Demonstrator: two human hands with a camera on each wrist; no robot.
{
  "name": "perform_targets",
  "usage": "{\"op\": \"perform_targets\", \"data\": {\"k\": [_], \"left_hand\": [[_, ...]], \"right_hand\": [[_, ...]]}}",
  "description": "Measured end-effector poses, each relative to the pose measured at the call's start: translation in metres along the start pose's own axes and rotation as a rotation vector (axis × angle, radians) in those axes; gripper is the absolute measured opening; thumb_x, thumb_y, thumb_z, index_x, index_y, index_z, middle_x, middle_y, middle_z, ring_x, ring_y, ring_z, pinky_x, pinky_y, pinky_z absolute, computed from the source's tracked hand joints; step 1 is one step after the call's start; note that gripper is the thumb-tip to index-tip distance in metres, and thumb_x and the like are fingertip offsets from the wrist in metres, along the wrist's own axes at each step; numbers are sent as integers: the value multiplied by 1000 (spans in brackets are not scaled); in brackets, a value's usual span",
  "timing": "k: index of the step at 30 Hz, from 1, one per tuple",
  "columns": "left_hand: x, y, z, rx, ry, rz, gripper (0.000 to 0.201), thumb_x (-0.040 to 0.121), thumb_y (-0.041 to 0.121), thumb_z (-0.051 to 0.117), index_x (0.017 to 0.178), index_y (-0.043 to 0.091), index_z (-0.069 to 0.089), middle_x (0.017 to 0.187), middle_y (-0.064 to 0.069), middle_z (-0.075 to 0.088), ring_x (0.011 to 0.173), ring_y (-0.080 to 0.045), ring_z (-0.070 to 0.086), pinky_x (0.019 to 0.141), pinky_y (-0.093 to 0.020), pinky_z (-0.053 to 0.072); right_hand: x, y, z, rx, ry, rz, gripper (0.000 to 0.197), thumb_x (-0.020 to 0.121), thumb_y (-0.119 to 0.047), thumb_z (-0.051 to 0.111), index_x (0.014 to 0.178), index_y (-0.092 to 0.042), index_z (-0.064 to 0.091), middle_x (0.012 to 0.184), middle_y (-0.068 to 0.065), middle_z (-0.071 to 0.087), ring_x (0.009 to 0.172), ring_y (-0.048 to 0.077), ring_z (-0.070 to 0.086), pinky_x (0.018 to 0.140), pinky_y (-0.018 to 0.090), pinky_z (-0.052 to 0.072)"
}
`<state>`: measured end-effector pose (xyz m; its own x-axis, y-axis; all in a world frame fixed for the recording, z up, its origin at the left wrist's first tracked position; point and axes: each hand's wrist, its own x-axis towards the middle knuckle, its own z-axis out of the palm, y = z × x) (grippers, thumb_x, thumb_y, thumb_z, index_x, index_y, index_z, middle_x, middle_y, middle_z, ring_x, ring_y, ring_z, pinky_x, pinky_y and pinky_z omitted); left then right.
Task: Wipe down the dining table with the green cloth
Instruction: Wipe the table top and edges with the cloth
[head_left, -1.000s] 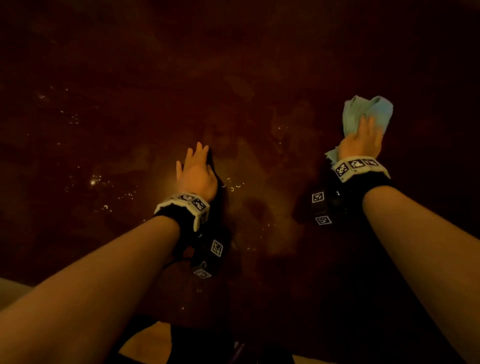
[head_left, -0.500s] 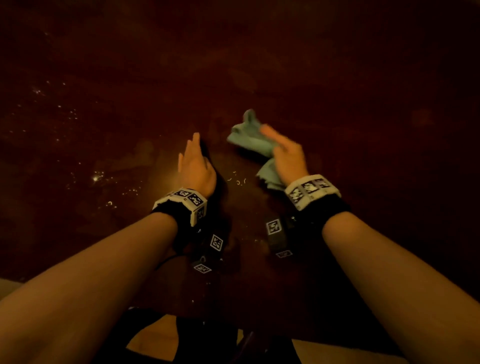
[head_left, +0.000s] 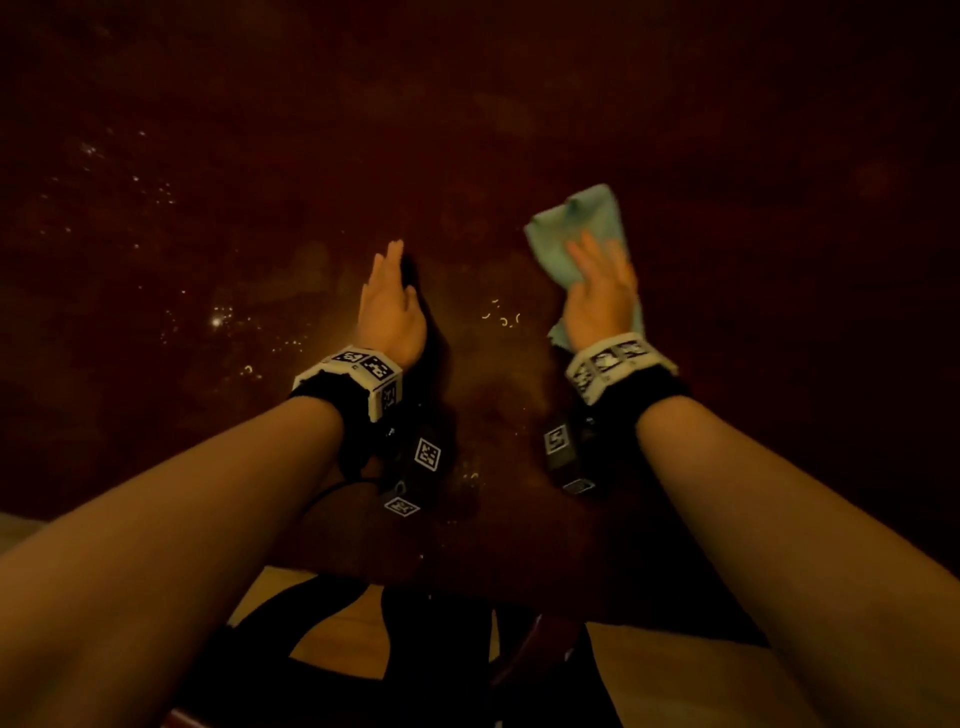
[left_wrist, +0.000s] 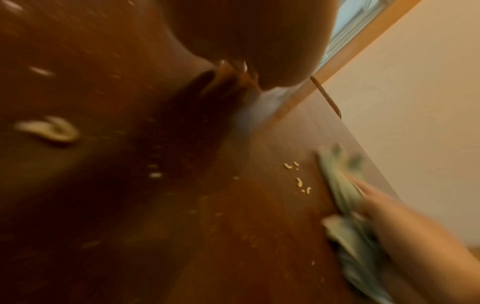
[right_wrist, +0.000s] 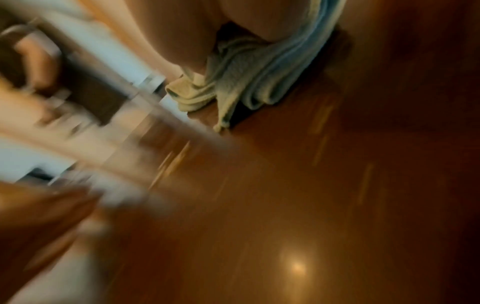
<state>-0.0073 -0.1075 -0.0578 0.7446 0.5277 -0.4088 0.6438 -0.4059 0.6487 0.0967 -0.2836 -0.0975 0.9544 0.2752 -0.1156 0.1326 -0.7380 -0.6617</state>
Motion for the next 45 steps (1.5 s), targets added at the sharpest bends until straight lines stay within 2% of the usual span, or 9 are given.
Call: {"op": "perform_targets", "data": {"k": [4, 8, 12, 18, 25, 32, 36, 39, 45], "left_hand": [[-13, -17, -15, -38, 131, 24, 50, 100, 10, 28, 148, 14, 18, 157, -8, 17, 147, -21, 11, 121, -42, 9], [-23, -32, -28, -18, 112, 20, 48, 100, 15, 28, 148, 15, 20, 156, -6, 23, 146, -21, 16, 120, -43, 12], [-33, -29, -18, 133, 9, 123, 47, 100, 16, 30, 147, 17, 26, 157, -2, 20, 147, -18, 11, 121, -40, 3], [-32, -6, 11, 452, -220, 272, 48, 99, 27, 31, 147, 26, 24, 159, 3, 11, 148, -17, 3, 118, -44, -3], [-26, -20, -1, 347, -189, 276, 46, 99, 18, 33, 144, 23, 31, 155, 1, 27, 144, -18, 21, 120, -46, 9], [-24, -43, -29, 243, -9, 176, 42, 97, 15, 35, 138, 14, 42, 148, -8, 40, 137, -25, 35, 116, -47, 23], [-12, -30, -35, 256, -36, 135, 42, 97, 17, 36, 139, 15, 41, 149, -7, 37, 139, -24, 33, 117, -45, 22], [4, -9, -27, 254, -58, 145, 41, 97, 18, 37, 138, 16, 43, 150, -6, 36, 139, -24, 33, 117, -43, 23], [57, 39, 7, 313, -118, 151, 48, 96, 25, 44, 143, 18, 35, 157, -6, 21, 145, -24, 20, 118, -44, 18]], "right_hand": [[-52, -58, 52, 132, -174, -121, 53, 82, 6, 36, 128, -14, 54, 145, 4, 45, 142, 25, 26, 119, 42, 18], [-67, -91, 34, 582, -308, 183, 47, 91, 9, 30, 127, -8, 55, 141, 13, 47, 135, 29, 37, 100, 17, 34], [-64, -56, -26, 625, 48, 358, 47, 90, 4, 33, 125, -15, 58, 126, 13, 60, 117, 32, 53, 82, 28, 45], [-95, 53, -83, 250, 409, 475, 44, 91, -1, 34, 129, -12, 54, 142, 6, 47, 134, 21, 40, 112, 24, 29], [-117, 46, -31, -211, 104, 304, 59, 84, -14, 26, 142, -12, 30, 155, 7, 24, 145, 28, 15, 120, 37, 10], [-123, -44, 30, 196, -180, 114, 54, 88, 4, 34, 137, -16, 42, 153, 0, 29, 146, 19, 12, 119, 32, 7], [-83, -49, -16, 589, -278, 301, 43, 90, 6, 37, 127, -7, 55, 137, 15, 51, 125, 23, 48, 86, 7, 41], [-43, -41, -56, 679, -107, 335, 39, 89, 5, 41, 123, -2, 57, 126, 14, 60, 109, 15, 54, 65, -3, 43], [53, -3, -88, 555, 156, 336, 46, 90, 1, 33, 128, -13, 55, 135, 9, 54, 125, 23, 50, 103, 26, 41]]}}
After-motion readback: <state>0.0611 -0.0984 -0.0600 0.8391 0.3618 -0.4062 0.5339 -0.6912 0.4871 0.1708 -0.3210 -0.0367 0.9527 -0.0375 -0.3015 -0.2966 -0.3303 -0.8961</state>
